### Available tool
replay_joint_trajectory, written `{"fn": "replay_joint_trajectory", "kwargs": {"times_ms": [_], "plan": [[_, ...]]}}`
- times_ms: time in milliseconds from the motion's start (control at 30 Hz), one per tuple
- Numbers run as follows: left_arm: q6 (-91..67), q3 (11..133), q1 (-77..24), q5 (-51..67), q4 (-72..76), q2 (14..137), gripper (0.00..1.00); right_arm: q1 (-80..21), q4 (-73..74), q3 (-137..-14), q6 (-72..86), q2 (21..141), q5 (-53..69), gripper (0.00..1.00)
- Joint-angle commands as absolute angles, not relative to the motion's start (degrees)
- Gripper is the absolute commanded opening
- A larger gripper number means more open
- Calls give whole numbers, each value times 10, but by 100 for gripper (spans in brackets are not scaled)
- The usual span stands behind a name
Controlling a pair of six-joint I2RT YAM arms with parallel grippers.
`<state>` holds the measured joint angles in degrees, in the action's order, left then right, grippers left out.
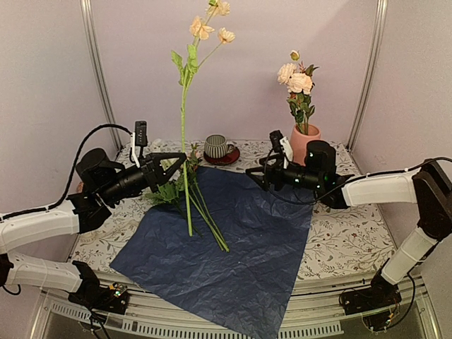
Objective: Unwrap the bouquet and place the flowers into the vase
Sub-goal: Pass from the left arm to the right
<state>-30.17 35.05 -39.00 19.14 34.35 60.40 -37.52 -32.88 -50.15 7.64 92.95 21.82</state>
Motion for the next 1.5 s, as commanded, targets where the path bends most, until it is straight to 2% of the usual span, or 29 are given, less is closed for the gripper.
{"fn": "replay_joint_trajectory", "kwargs": {"times_ms": [0, 167, 233, 267, 567, 700, 900, 1033, 1167, 1467], "plan": [[-294, 347, -393, 209, 379, 603, 0, -379, -304, -524, 86, 876, 262, 85], [-298, 346, -401, 217, 393, 618, 0, -382, -276, -548, 96, 854, 323, 87], [-297, 347, -407, 217, 399, 623, 0, -384, -263, -557, 96, 846, 325, 97], [-298, 346, -409, 217, 402, 625, 0, -384, -260, -558, 97, 841, 320, 99], [-296, 351, -426, 223, 418, 648, 0, -379, -276, -547, 124, 809, 299, 99], [-298, 353, -432, 223, 424, 657, 0, -372, -262, -561, 131, 817, 341, 100], [-295, 361, -442, 225, 433, 681, 0, -388, -248, -611, 135, 850, 439, 84], [-289, 364, -453, 231, 444, 695, 0, -415, -273, -628, 135, 867, 443, 79], [-277, 370, -462, 233, 445, 707, 0, -427, -304, -652, 160, 896, 455, 67], [-261, 380, -474, 236, 437, 723, 0, -444, -349, -686, 201, 942, 470, 53]]}}
